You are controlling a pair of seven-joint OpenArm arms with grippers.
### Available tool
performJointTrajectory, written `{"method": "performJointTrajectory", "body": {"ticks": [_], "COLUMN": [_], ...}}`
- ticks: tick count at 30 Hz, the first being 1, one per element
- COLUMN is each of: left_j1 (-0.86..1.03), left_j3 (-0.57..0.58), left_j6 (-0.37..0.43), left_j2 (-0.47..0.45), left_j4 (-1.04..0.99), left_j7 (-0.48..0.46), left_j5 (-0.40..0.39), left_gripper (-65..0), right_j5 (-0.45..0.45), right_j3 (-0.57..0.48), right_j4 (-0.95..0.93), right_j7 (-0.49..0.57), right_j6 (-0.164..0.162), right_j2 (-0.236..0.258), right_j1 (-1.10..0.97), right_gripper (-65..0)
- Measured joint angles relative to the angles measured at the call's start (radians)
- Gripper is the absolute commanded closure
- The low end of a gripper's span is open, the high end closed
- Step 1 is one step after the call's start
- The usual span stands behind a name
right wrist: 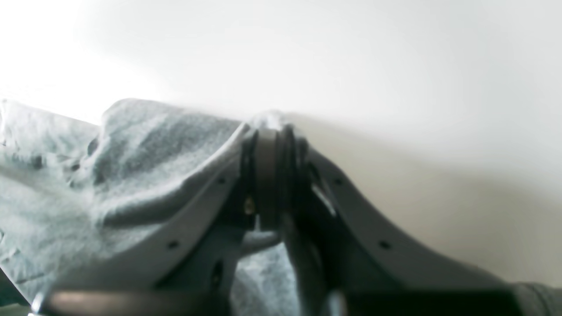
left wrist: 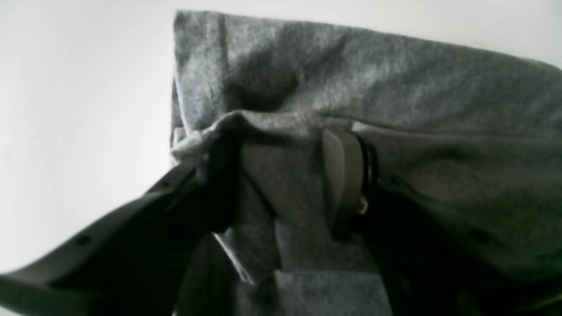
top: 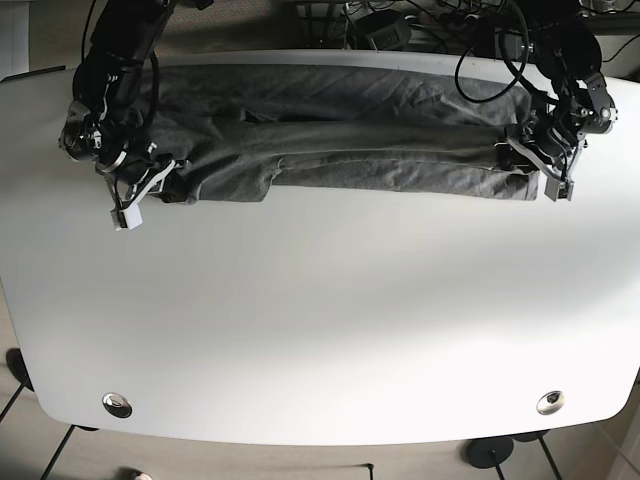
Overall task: Fold the T-shirt properly
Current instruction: 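Lay the folded strip down and smooth it with both grippers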
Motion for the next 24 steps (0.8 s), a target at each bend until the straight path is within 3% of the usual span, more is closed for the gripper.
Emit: {"method": "performJointTrajectory", "body": {"ticks": [8, 11, 15, 19, 20, 22, 23, 24], "left_j1": [-0.005, -0.005, -0.005, -0.002, -0.002, -0.003, -0.003, -0.003], "left_j3": [0.049, 0.049, 0.048, 0.05, 0.05, 0.05, 0.053, 0.052], "left_j6": [-0.004, -0.004, -0.004, -0.008, -0.008, -0.008, -0.01, -0.008], "left_j2": [-0.038, -0.038, -0.039, -0.053, -0.053, -0.056, -0.066, -0.07], "left_j4": [-0.049, -0.049, -0.05, -0.052, -0.052, -0.052, -0.053, -0.053], "left_j7": [-0.067, -0.067, -0.067, -0.063, -0.063, -0.061, -0.057, -0.056], "left_j5": [-0.018, -0.018, -0.018, -0.028, -0.028, -0.029, -0.028, -0.024], "left_gripper": [-28.1, -28.1, -28.1, -28.1, -28.1, -28.1, -28.1, -28.1], "right_j5": [0.002, 0.008, 0.002, 0.005, 0.002, 0.003, 0.003, -0.001], "right_j3": [0.003, 0.054, 0.143, 0.185, 0.185, 0.218, 0.271, 0.303], "right_j4": [0.369, 0.475, 0.521, 0.52, 0.518, 0.517, 0.517, 0.517], "right_j7": [-0.027, -0.064, -0.105, -0.096, -0.096, -0.098, -0.091, -0.088], "right_j6": [0.0, 0.003, 0.008, 0.008, 0.008, 0.012, 0.012, 0.007], "right_j2": [0.003, -0.044, -0.093, -0.097, -0.097, -0.1, -0.102, -0.099], "right_j1": [-0.134, -0.195, -0.275, -0.325, -0.338, -0.338, -0.331, -0.332], "right_gripper": [-2.2, -2.4, -2.7, -3.2, -5.7, -17.6, -31.2, -40.0]}}
